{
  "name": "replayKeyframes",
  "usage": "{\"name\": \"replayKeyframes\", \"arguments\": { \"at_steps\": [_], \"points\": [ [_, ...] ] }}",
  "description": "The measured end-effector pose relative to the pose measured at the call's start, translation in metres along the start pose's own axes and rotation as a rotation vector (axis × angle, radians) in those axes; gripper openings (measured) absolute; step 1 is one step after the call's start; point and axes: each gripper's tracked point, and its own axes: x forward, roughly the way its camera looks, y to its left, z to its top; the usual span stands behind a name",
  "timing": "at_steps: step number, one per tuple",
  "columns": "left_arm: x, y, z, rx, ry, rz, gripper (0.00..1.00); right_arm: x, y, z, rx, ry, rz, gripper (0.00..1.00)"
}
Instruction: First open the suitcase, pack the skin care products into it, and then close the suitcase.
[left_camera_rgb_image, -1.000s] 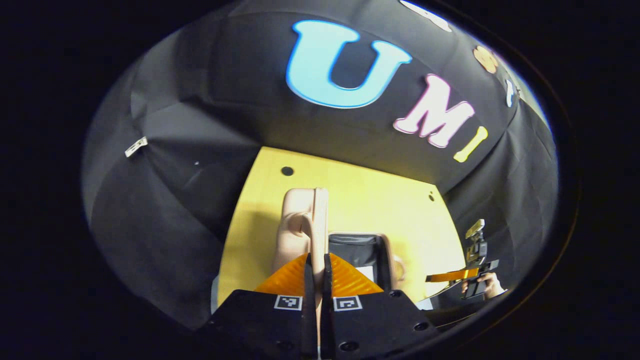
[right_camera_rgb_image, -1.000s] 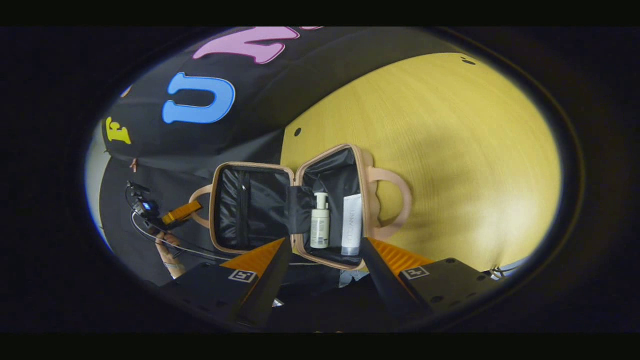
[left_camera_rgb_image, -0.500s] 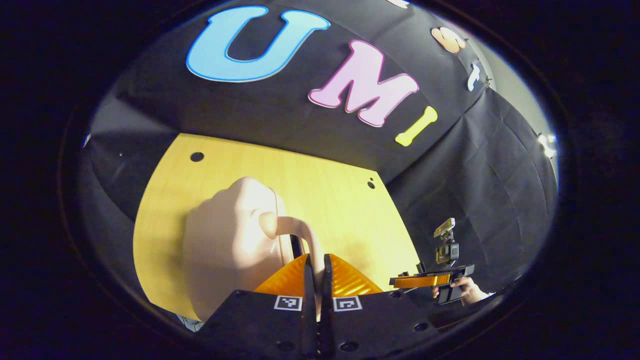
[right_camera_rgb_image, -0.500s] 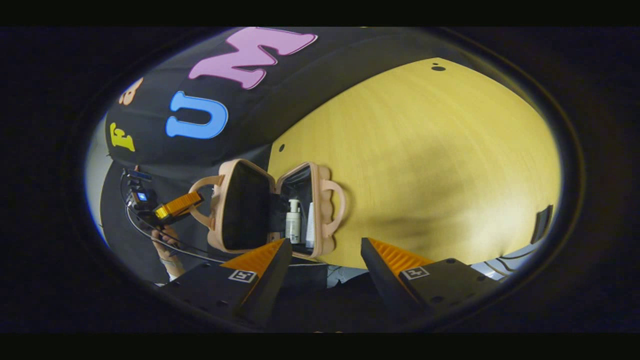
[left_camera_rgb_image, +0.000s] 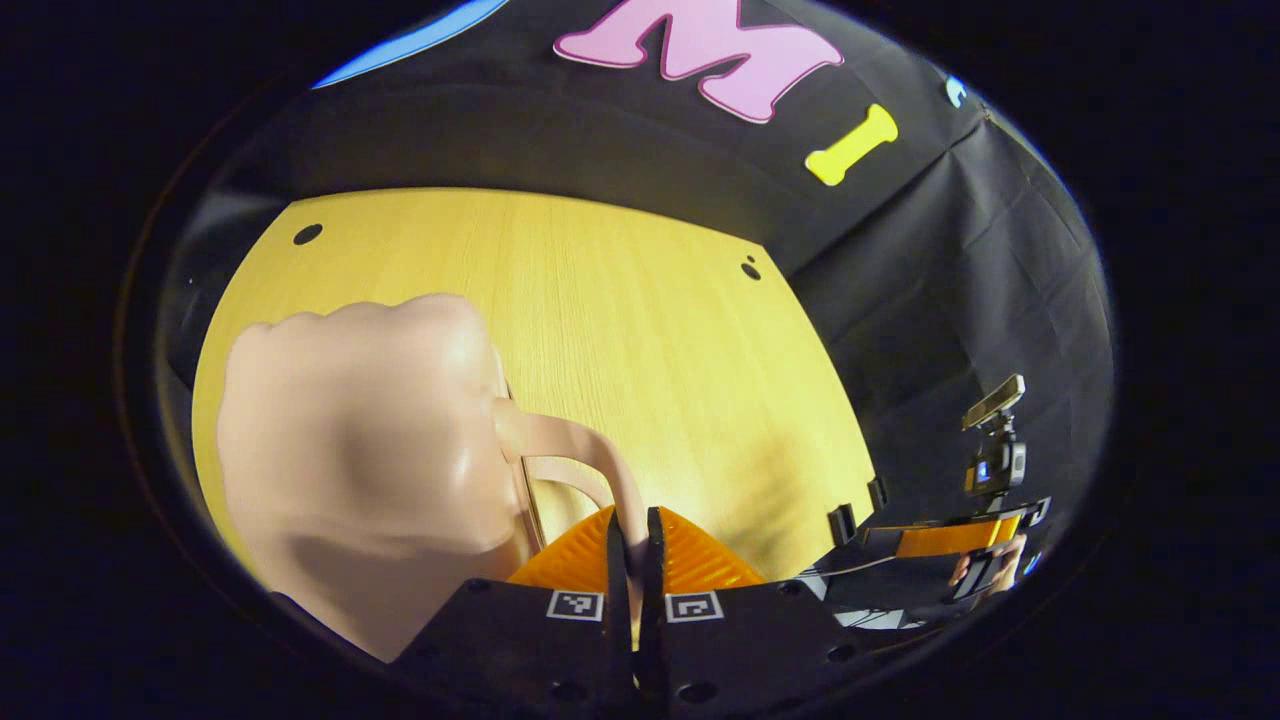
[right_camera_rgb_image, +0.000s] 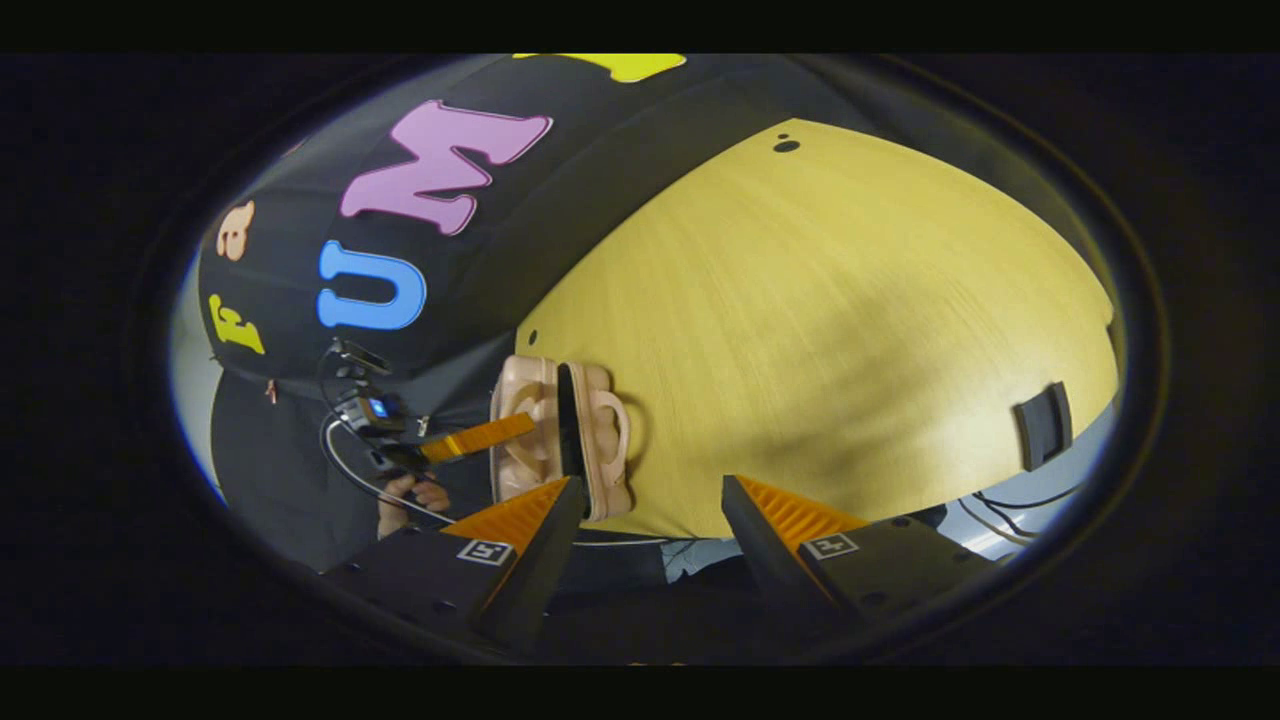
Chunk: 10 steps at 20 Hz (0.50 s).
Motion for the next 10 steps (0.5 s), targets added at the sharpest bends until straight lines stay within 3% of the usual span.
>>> {"name": "replayKeyframes", "arguments": {
  "at_steps": [1, 7, 9, 10],
  "points": [
    [0.005, -0.001, -0.003, 0.011, 0.024, 0.013, 0.08, -0.004, -0.005, 0.001, 0.004, -0.006, -0.008, 0.88],
    [0.019, -0.001, -0.019, 0.054, 0.118, 0.05, 0.13, -0.011, -0.018, 0.006, 0.034, -0.035, -0.021, 0.89],
    [0.017, 0.012, -0.016, 0.11, 0.124, 0.123, 0.22, -0.008, -0.016, 0.007, 0.031, -0.032, -0.011, 0.89],
    [0.017, 0.014, -0.014, 0.128, 0.125, 0.137, 0.37, -0.008, -0.014, 0.008, 0.026, -0.033, -0.005, 0.89]
  ]
}}
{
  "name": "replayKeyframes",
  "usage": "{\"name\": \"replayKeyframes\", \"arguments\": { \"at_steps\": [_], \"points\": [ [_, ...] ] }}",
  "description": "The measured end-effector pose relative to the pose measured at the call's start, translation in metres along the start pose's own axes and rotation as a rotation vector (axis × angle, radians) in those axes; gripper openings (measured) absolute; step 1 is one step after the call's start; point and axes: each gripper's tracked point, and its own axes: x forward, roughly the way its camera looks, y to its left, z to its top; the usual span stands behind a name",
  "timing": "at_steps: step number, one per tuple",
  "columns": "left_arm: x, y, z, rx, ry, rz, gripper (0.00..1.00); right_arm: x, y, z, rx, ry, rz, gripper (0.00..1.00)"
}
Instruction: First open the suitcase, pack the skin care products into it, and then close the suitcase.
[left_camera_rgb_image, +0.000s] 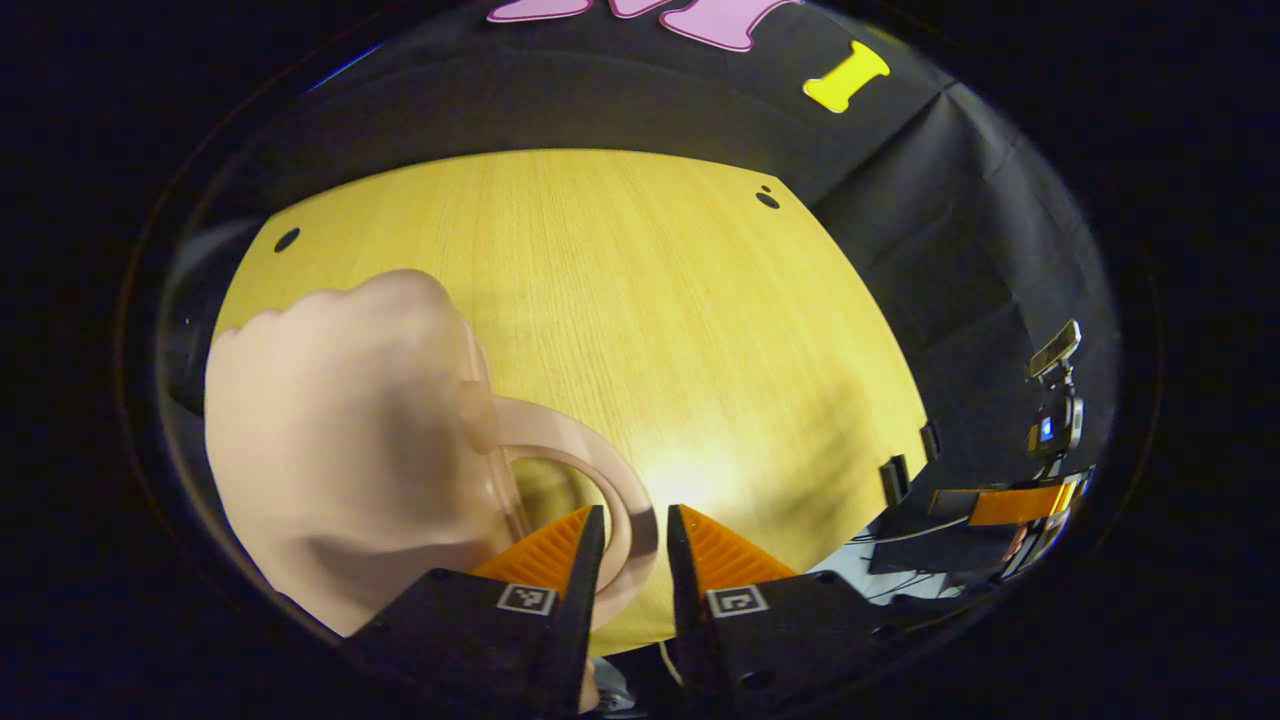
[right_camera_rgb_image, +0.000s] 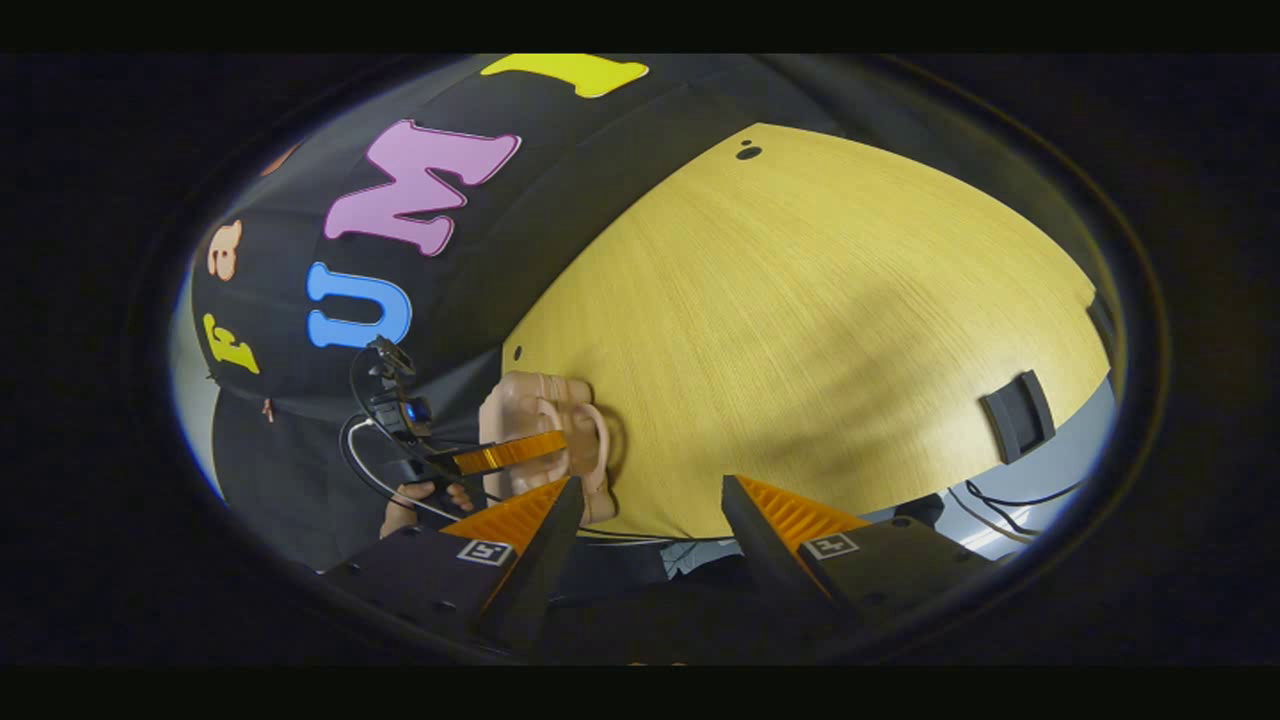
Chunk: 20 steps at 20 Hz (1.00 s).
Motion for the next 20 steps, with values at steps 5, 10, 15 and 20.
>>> {"name": "replayKeyframes", "arguments": {
  "at_steps": [5, 10, 15, 20],
  "points": [
    [-0.023, -0.004, 0.013, 0.102, -0.107, 0.068, 0.89, 0.005, 0.01, 0.006, -0.048, -0.018, 0.007, 0.89],
    [-0.069, -0.026, 0.048, 0.204, -0.332, 0.074, 0.95, 0.0, 0.027, 0.026, -0.195, -0.1, -0.019, 0.89],
    [-0.111, -0.06, 0.069, 0.216, -0.497, 0.045, 0.96, -0.018, 0.067, 0.061, -0.371, -0.243, -0.016, 0.89],
    [-0.15, -0.08, 0.082, 0.237, -0.636, 0.025, 0.96, -0.048, 0.114, 0.101, -0.56, -0.442, -0.035, 0.75]
  ]
}}
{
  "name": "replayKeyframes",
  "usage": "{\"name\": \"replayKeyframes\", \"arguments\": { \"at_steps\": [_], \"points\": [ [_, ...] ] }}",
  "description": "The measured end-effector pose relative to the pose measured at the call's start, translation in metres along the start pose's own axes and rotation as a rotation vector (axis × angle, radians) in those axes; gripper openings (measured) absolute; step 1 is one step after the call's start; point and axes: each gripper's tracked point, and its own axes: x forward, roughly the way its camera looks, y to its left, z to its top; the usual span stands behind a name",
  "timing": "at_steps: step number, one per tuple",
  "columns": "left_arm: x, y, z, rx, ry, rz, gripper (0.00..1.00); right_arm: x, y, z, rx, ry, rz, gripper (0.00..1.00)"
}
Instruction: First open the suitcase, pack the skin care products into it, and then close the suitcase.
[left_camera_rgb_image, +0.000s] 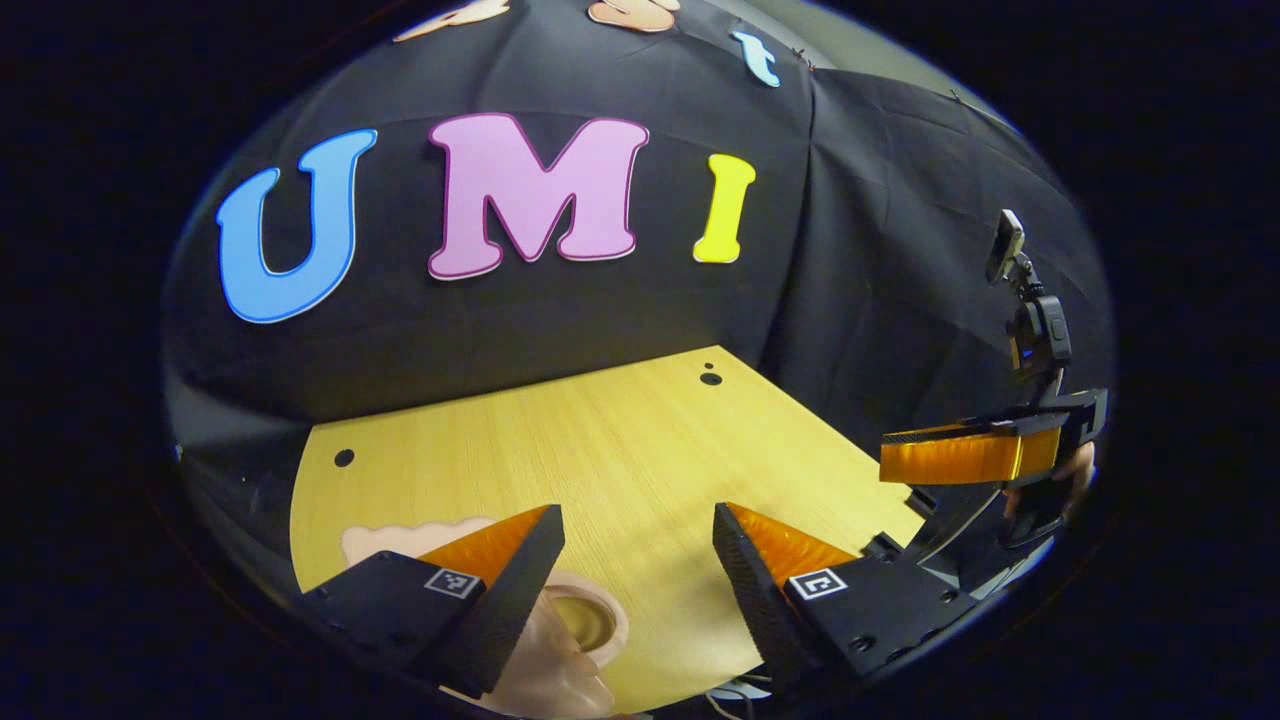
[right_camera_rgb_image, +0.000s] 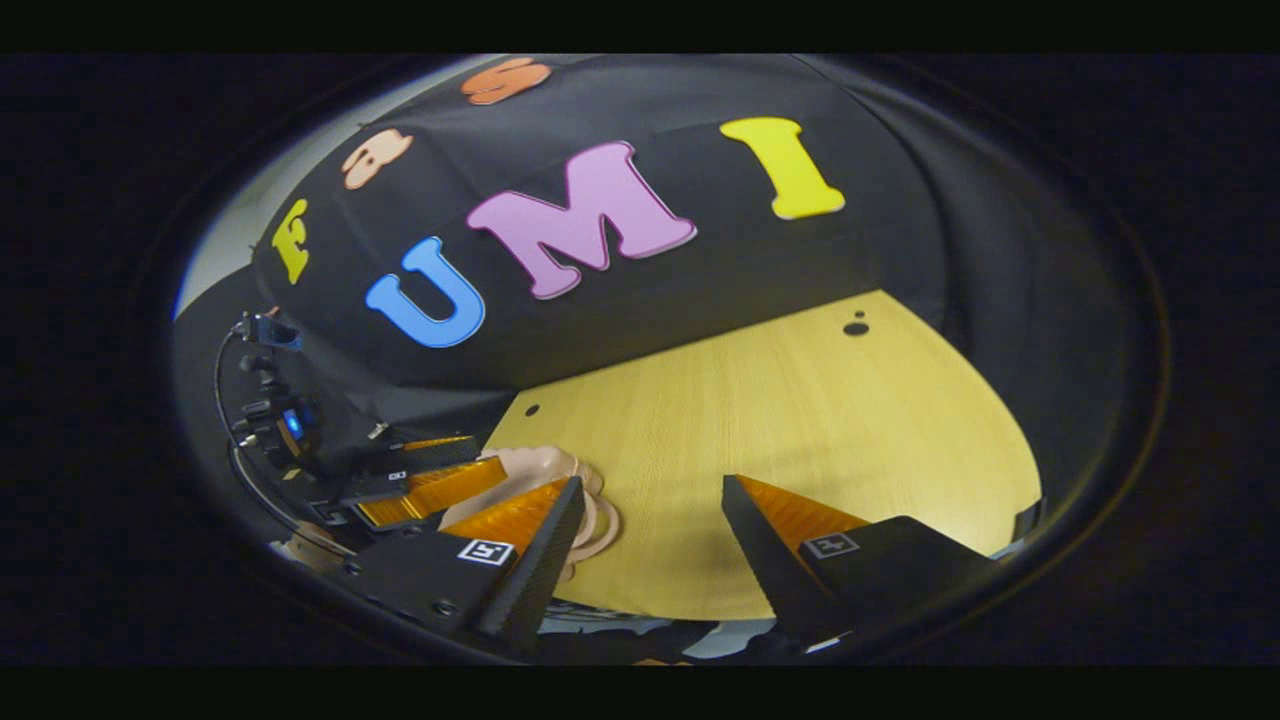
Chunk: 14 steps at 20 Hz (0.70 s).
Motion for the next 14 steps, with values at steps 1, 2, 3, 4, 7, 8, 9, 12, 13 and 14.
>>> {"name": "replayKeyframes", "arguments": {
  "at_steps": [1, 2, 3, 4, 7, 8, 9, 12, 13, 14],
  "points": [
    [0.003, 0.001, 0.006, -0.002, -0.029, -0.003, 0.96, -0.003, 0.003, 0.013, -0.039, -0.04, -0.011, 0.9],
    [0.001, 0.0, 0.012, -0.003, -0.055, -0.006, 0.96, -0.006, 0.004, 0.023, -0.074, -0.081, -0.022, 0.9],
    [-0.002, -0.003, 0.019, -0.005, -0.077, -0.007, 0.96, -0.009, 0.008, 0.034, -0.105, -0.121, -0.022, 0.91],
    [-0.005, -0.003, 0.025, -0.009, -0.105, -0.007, 0.96, -0.014, 0.013, 0.045, -0.132, -0.161, -0.028, 0.79],
    [-0.021, -0.009, 0.045, -0.027, -0.193, -0.014, 0.96, -0.028, 0.023, 0.072, -0.203, -0.28, -0.037, 0.95],
    [-0.026, -0.011, 0.053, -0.029, -0.229, -0.011, 0.96, -0.034, 0.028, 0.081, -0.226, -0.321, -0.04, 0.95],
    [-0.032, -0.015, 0.065, -0.029, -0.271, -0.005, 0.96, -0.039, 0.031, 0.087, -0.247, -0.355, -0.051, 0.96],
    [-0.058, -0.018, 0.092, 0.002, -0.396, 0.019, 0.96, -0.055, 0.037, 0.108, -0.297, -0.456, -0.073, 0.96],
    [-0.061, -0.018, 0.095, 0.019, -0.422, 0.038, 0.95, -0.063, 0.036, 0.11, -0.315, -0.485, -0.086, 0.98],
    [-0.065, -0.019, 0.099, 0.036, -0.445, 0.058, 0.95, -0.069, 0.035, 0.115, -0.338, -0.513, -0.098, 0.98]
  ]
}}
